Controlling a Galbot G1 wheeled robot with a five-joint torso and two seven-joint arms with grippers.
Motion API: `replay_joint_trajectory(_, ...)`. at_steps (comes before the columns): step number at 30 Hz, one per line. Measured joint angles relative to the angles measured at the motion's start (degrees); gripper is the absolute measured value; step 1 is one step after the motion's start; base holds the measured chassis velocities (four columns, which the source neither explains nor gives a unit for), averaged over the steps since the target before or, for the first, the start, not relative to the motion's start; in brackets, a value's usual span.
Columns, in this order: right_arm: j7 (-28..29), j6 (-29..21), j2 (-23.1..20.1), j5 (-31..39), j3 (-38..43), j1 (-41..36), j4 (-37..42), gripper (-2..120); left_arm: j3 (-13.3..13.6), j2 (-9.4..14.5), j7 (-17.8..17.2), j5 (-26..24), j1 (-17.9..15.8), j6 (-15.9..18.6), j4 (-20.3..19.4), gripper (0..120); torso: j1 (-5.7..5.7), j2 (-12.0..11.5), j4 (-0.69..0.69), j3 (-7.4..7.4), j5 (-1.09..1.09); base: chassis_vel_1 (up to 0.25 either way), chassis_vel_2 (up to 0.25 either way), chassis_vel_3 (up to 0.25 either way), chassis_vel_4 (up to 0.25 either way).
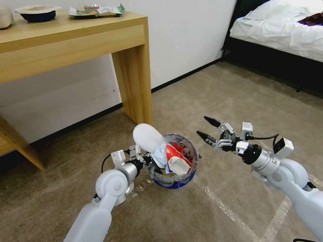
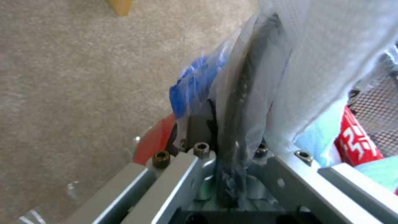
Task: Pick up the trash bin and place the garbage on the floor into it.
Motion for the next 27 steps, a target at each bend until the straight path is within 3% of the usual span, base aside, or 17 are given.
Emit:
replay_joint_trajectory(8, -0.68, 0.4, 2.85, -2.38, 2.23, -2.6, -1.17, 100, -0.48, 1.02, -0.45, 0.92, -0.31, 0.37, 0.82, 1, 0.0, 0.0, 0.0, 0.0, 0.0, 0.0, 0.0, 0.0, 0.0)
replay_joint_trajectory(16, -1.26, 0.56, 3.71, -2.98, 5.34, -5.23, -1.42, 100, 0.57, 1.97, -0.04, 1.85, -3.07, 1.34, 5.86, 1, 0.0, 0.0, 0.0, 0.0, 0.0, 0.0, 0.0, 0.0, 0.0)
replay_joint_trajectory(27, -1.62, 0.76, 5.41, -4.05, 6.82, -7.51, -1.84, 100, 1.6, 1.83, 0.14, 1.44, -5.46, 1.03, 9.05, 1, 0.0, 0.0, 0.0, 0.0, 0.01, 0.0, 0.0, 0.0, 0.0)
